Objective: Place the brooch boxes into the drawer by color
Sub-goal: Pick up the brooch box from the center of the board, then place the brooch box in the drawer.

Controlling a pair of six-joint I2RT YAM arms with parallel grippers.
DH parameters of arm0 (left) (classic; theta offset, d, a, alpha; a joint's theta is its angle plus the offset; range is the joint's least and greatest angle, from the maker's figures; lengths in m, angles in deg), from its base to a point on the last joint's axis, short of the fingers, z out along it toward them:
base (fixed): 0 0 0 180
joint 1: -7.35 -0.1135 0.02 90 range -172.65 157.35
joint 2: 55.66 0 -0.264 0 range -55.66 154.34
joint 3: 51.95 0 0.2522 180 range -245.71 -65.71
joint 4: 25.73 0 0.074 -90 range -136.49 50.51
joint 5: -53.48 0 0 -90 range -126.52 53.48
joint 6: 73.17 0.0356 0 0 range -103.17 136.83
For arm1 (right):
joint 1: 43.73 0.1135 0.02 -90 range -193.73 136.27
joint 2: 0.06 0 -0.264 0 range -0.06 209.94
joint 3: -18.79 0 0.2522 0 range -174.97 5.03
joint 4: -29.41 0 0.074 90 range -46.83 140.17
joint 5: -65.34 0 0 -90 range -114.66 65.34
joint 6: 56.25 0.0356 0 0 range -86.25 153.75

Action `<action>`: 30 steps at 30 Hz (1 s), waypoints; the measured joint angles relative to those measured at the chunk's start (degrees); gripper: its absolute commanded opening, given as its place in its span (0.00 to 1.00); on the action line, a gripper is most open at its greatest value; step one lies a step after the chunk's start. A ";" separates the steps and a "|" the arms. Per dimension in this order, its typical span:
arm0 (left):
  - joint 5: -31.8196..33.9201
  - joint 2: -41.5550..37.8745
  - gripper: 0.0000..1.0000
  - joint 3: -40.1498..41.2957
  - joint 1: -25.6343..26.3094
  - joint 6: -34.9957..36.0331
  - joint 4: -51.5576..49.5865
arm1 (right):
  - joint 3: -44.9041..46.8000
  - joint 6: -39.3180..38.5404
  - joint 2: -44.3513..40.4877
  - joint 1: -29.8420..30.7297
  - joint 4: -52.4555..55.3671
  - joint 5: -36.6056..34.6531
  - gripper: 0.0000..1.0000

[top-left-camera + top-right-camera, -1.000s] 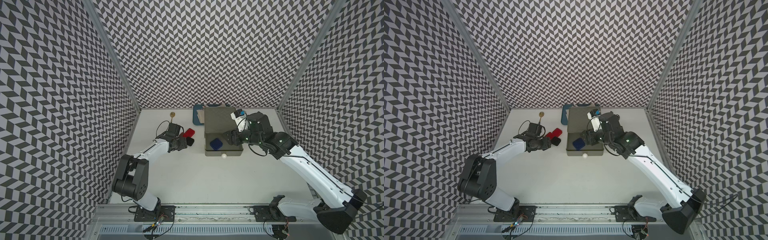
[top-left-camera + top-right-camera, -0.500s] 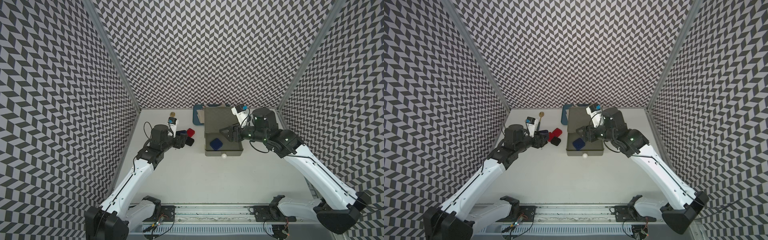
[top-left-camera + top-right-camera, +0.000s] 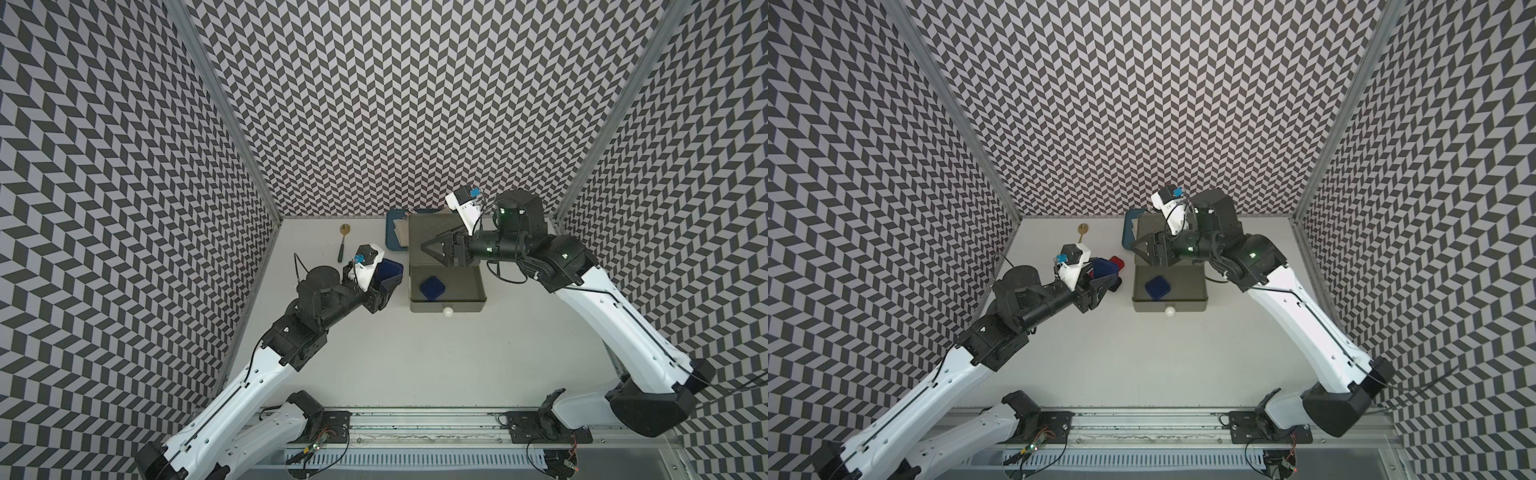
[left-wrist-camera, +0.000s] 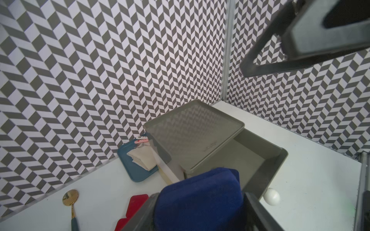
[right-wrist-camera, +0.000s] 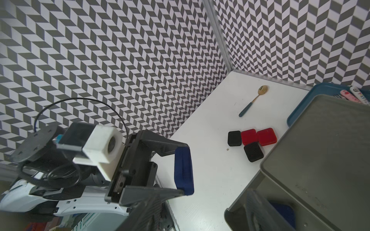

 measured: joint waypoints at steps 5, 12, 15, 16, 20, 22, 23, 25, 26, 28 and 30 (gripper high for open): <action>4.96 0.15 0.65 -0.81 4.31 1.95 0.13 | -5.90 -0.87 5.86 3.10 4.15 -0.50 0.70; 8.22 1.07 0.65 -1.88 4.85 3.41 -0.31 | -5.88 -1.16 8.13 5.95 8.35 -1.73 0.68; 8.90 1.44 0.66 -2.01 5.18 3.61 -0.37 | -5.86 -1.18 8.13 6.54 8.52 -1.95 0.67; 9.03 1.49 0.65 -2.01 5.27 3.63 -0.37 | -5.73 -1.18 8.13 6.67 8.52 -2.03 0.67; 9.25 1.51 0.65 -2.01 5.62 3.78 -0.39 | -5.11 -1.22 8.22 7.32 8.50 -2.05 0.67; 9.40 1.51 0.65 -2.01 5.77 3.82 -0.46 | -5.07 -1.25 8.46 7.50 8.35 -2.03 0.66; 9.51 1.51 0.65 -2.01 5.90 3.82 -0.50 | -5.07 -1.29 8.61 7.52 8.22 -2.01 0.66; 9.62 1.51 0.65 -2.01 5.97 3.85 -0.61 | -5.07 -1.38 8.96 7.52 8.00 -1.97 0.64; 9.64 1.51 0.65 -2.01 5.97 3.87 -0.72 | -5.07 -1.40 9.18 7.52 7.85 -1.90 0.62; 9.64 1.51 0.65 -2.01 5.97 3.89 -0.83 | -5.07 -1.36 9.51 7.52 7.39 -1.62 0.56; 9.64 1.49 0.65 -2.01 6.03 3.96 -0.83 | -4.83 -1.49 9.68 7.52 6.58 -1.44 0.50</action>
